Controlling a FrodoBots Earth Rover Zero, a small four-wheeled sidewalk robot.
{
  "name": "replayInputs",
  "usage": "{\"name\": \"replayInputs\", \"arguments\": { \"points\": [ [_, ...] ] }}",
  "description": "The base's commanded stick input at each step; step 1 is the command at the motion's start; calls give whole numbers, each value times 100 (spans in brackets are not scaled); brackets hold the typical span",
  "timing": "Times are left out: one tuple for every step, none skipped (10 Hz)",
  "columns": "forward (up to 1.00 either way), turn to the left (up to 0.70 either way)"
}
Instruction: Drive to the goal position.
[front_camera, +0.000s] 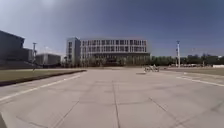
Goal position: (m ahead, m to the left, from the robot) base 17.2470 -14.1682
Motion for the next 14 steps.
{"name": "replayInputs", "arguments": {
  "points": [
    [70,0],
    [70,0],
    [70,0],
    [70,0],
    [70,0],
    [70,0],
    [70,0],
    [70,0],
    [70,0],
    [70,-3],
    [70,-23],
    [70,-35],
    [70,-35],
    [70,-35]
  ]
}}
